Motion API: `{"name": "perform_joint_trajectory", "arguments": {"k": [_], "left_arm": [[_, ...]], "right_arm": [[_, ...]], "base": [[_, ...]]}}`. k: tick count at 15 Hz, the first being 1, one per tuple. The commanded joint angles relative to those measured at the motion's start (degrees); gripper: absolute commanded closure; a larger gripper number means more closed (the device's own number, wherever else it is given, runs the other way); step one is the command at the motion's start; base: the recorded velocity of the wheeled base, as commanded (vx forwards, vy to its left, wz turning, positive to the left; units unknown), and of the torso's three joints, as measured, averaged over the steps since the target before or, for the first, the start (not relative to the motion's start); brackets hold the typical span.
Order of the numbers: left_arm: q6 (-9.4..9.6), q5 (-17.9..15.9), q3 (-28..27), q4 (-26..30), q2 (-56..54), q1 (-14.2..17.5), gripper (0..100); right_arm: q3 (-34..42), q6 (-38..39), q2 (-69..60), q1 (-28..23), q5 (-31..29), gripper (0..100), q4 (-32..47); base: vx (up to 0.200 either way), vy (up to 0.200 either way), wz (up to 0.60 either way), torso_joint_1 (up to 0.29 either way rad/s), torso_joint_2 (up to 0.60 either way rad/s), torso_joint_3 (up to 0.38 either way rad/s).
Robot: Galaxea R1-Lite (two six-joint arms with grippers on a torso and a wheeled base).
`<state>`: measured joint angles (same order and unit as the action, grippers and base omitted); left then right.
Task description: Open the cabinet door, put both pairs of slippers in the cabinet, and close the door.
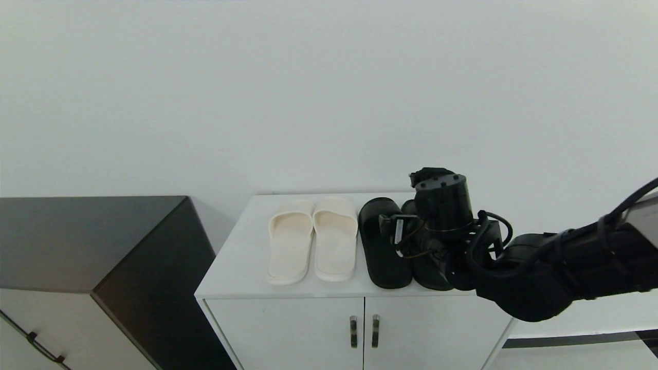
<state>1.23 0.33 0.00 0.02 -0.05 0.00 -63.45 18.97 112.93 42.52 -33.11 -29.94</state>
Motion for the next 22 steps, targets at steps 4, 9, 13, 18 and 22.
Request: {"name": "perform_joint_trajectory", "arguments": {"k": [4, 9, 13, 18, 22], "left_arm": [[0.00, 0.02, 0.00, -0.02, 0.05, 0.00, 100], [0.00, 0.02, 0.00, -0.02, 0.05, 0.00, 100], [-0.09, 0.11, 0.00, 0.06, 0.05, 0.00, 100], [-0.18, 0.11, 0.00, -0.02, 0.05, 0.00, 100], [-0.18, 0.11, 0.00, -0.02, 0.05, 0.00, 100]], "right_arm": [[-3.61, -3.24, 9.67, -3.50, 0.15, 0, -6.71], [-9.23, -4.47, 13.54, -4.29, 0.06, 0, -6.62], [-10.20, -6.66, 14.33, -4.73, -0.03, 0, -6.71], [-10.73, -7.28, 14.42, -4.73, -0.11, 100, -6.80], [-9.23, -7.37, 11.87, -4.55, -0.20, 100, -6.80]], "base": [[0.000, 0.000, 0.00, 0.000, 0.00, 0.000], [0.000, 0.000, 0.00, 0.000, 0.00, 0.000], [0.000, 0.000, 0.00, 0.000, 0.00, 0.000], [0.000, 0.000, 0.00, 0.000, 0.00, 0.000], [0.000, 0.000, 0.00, 0.000, 0.00, 0.000]]}}
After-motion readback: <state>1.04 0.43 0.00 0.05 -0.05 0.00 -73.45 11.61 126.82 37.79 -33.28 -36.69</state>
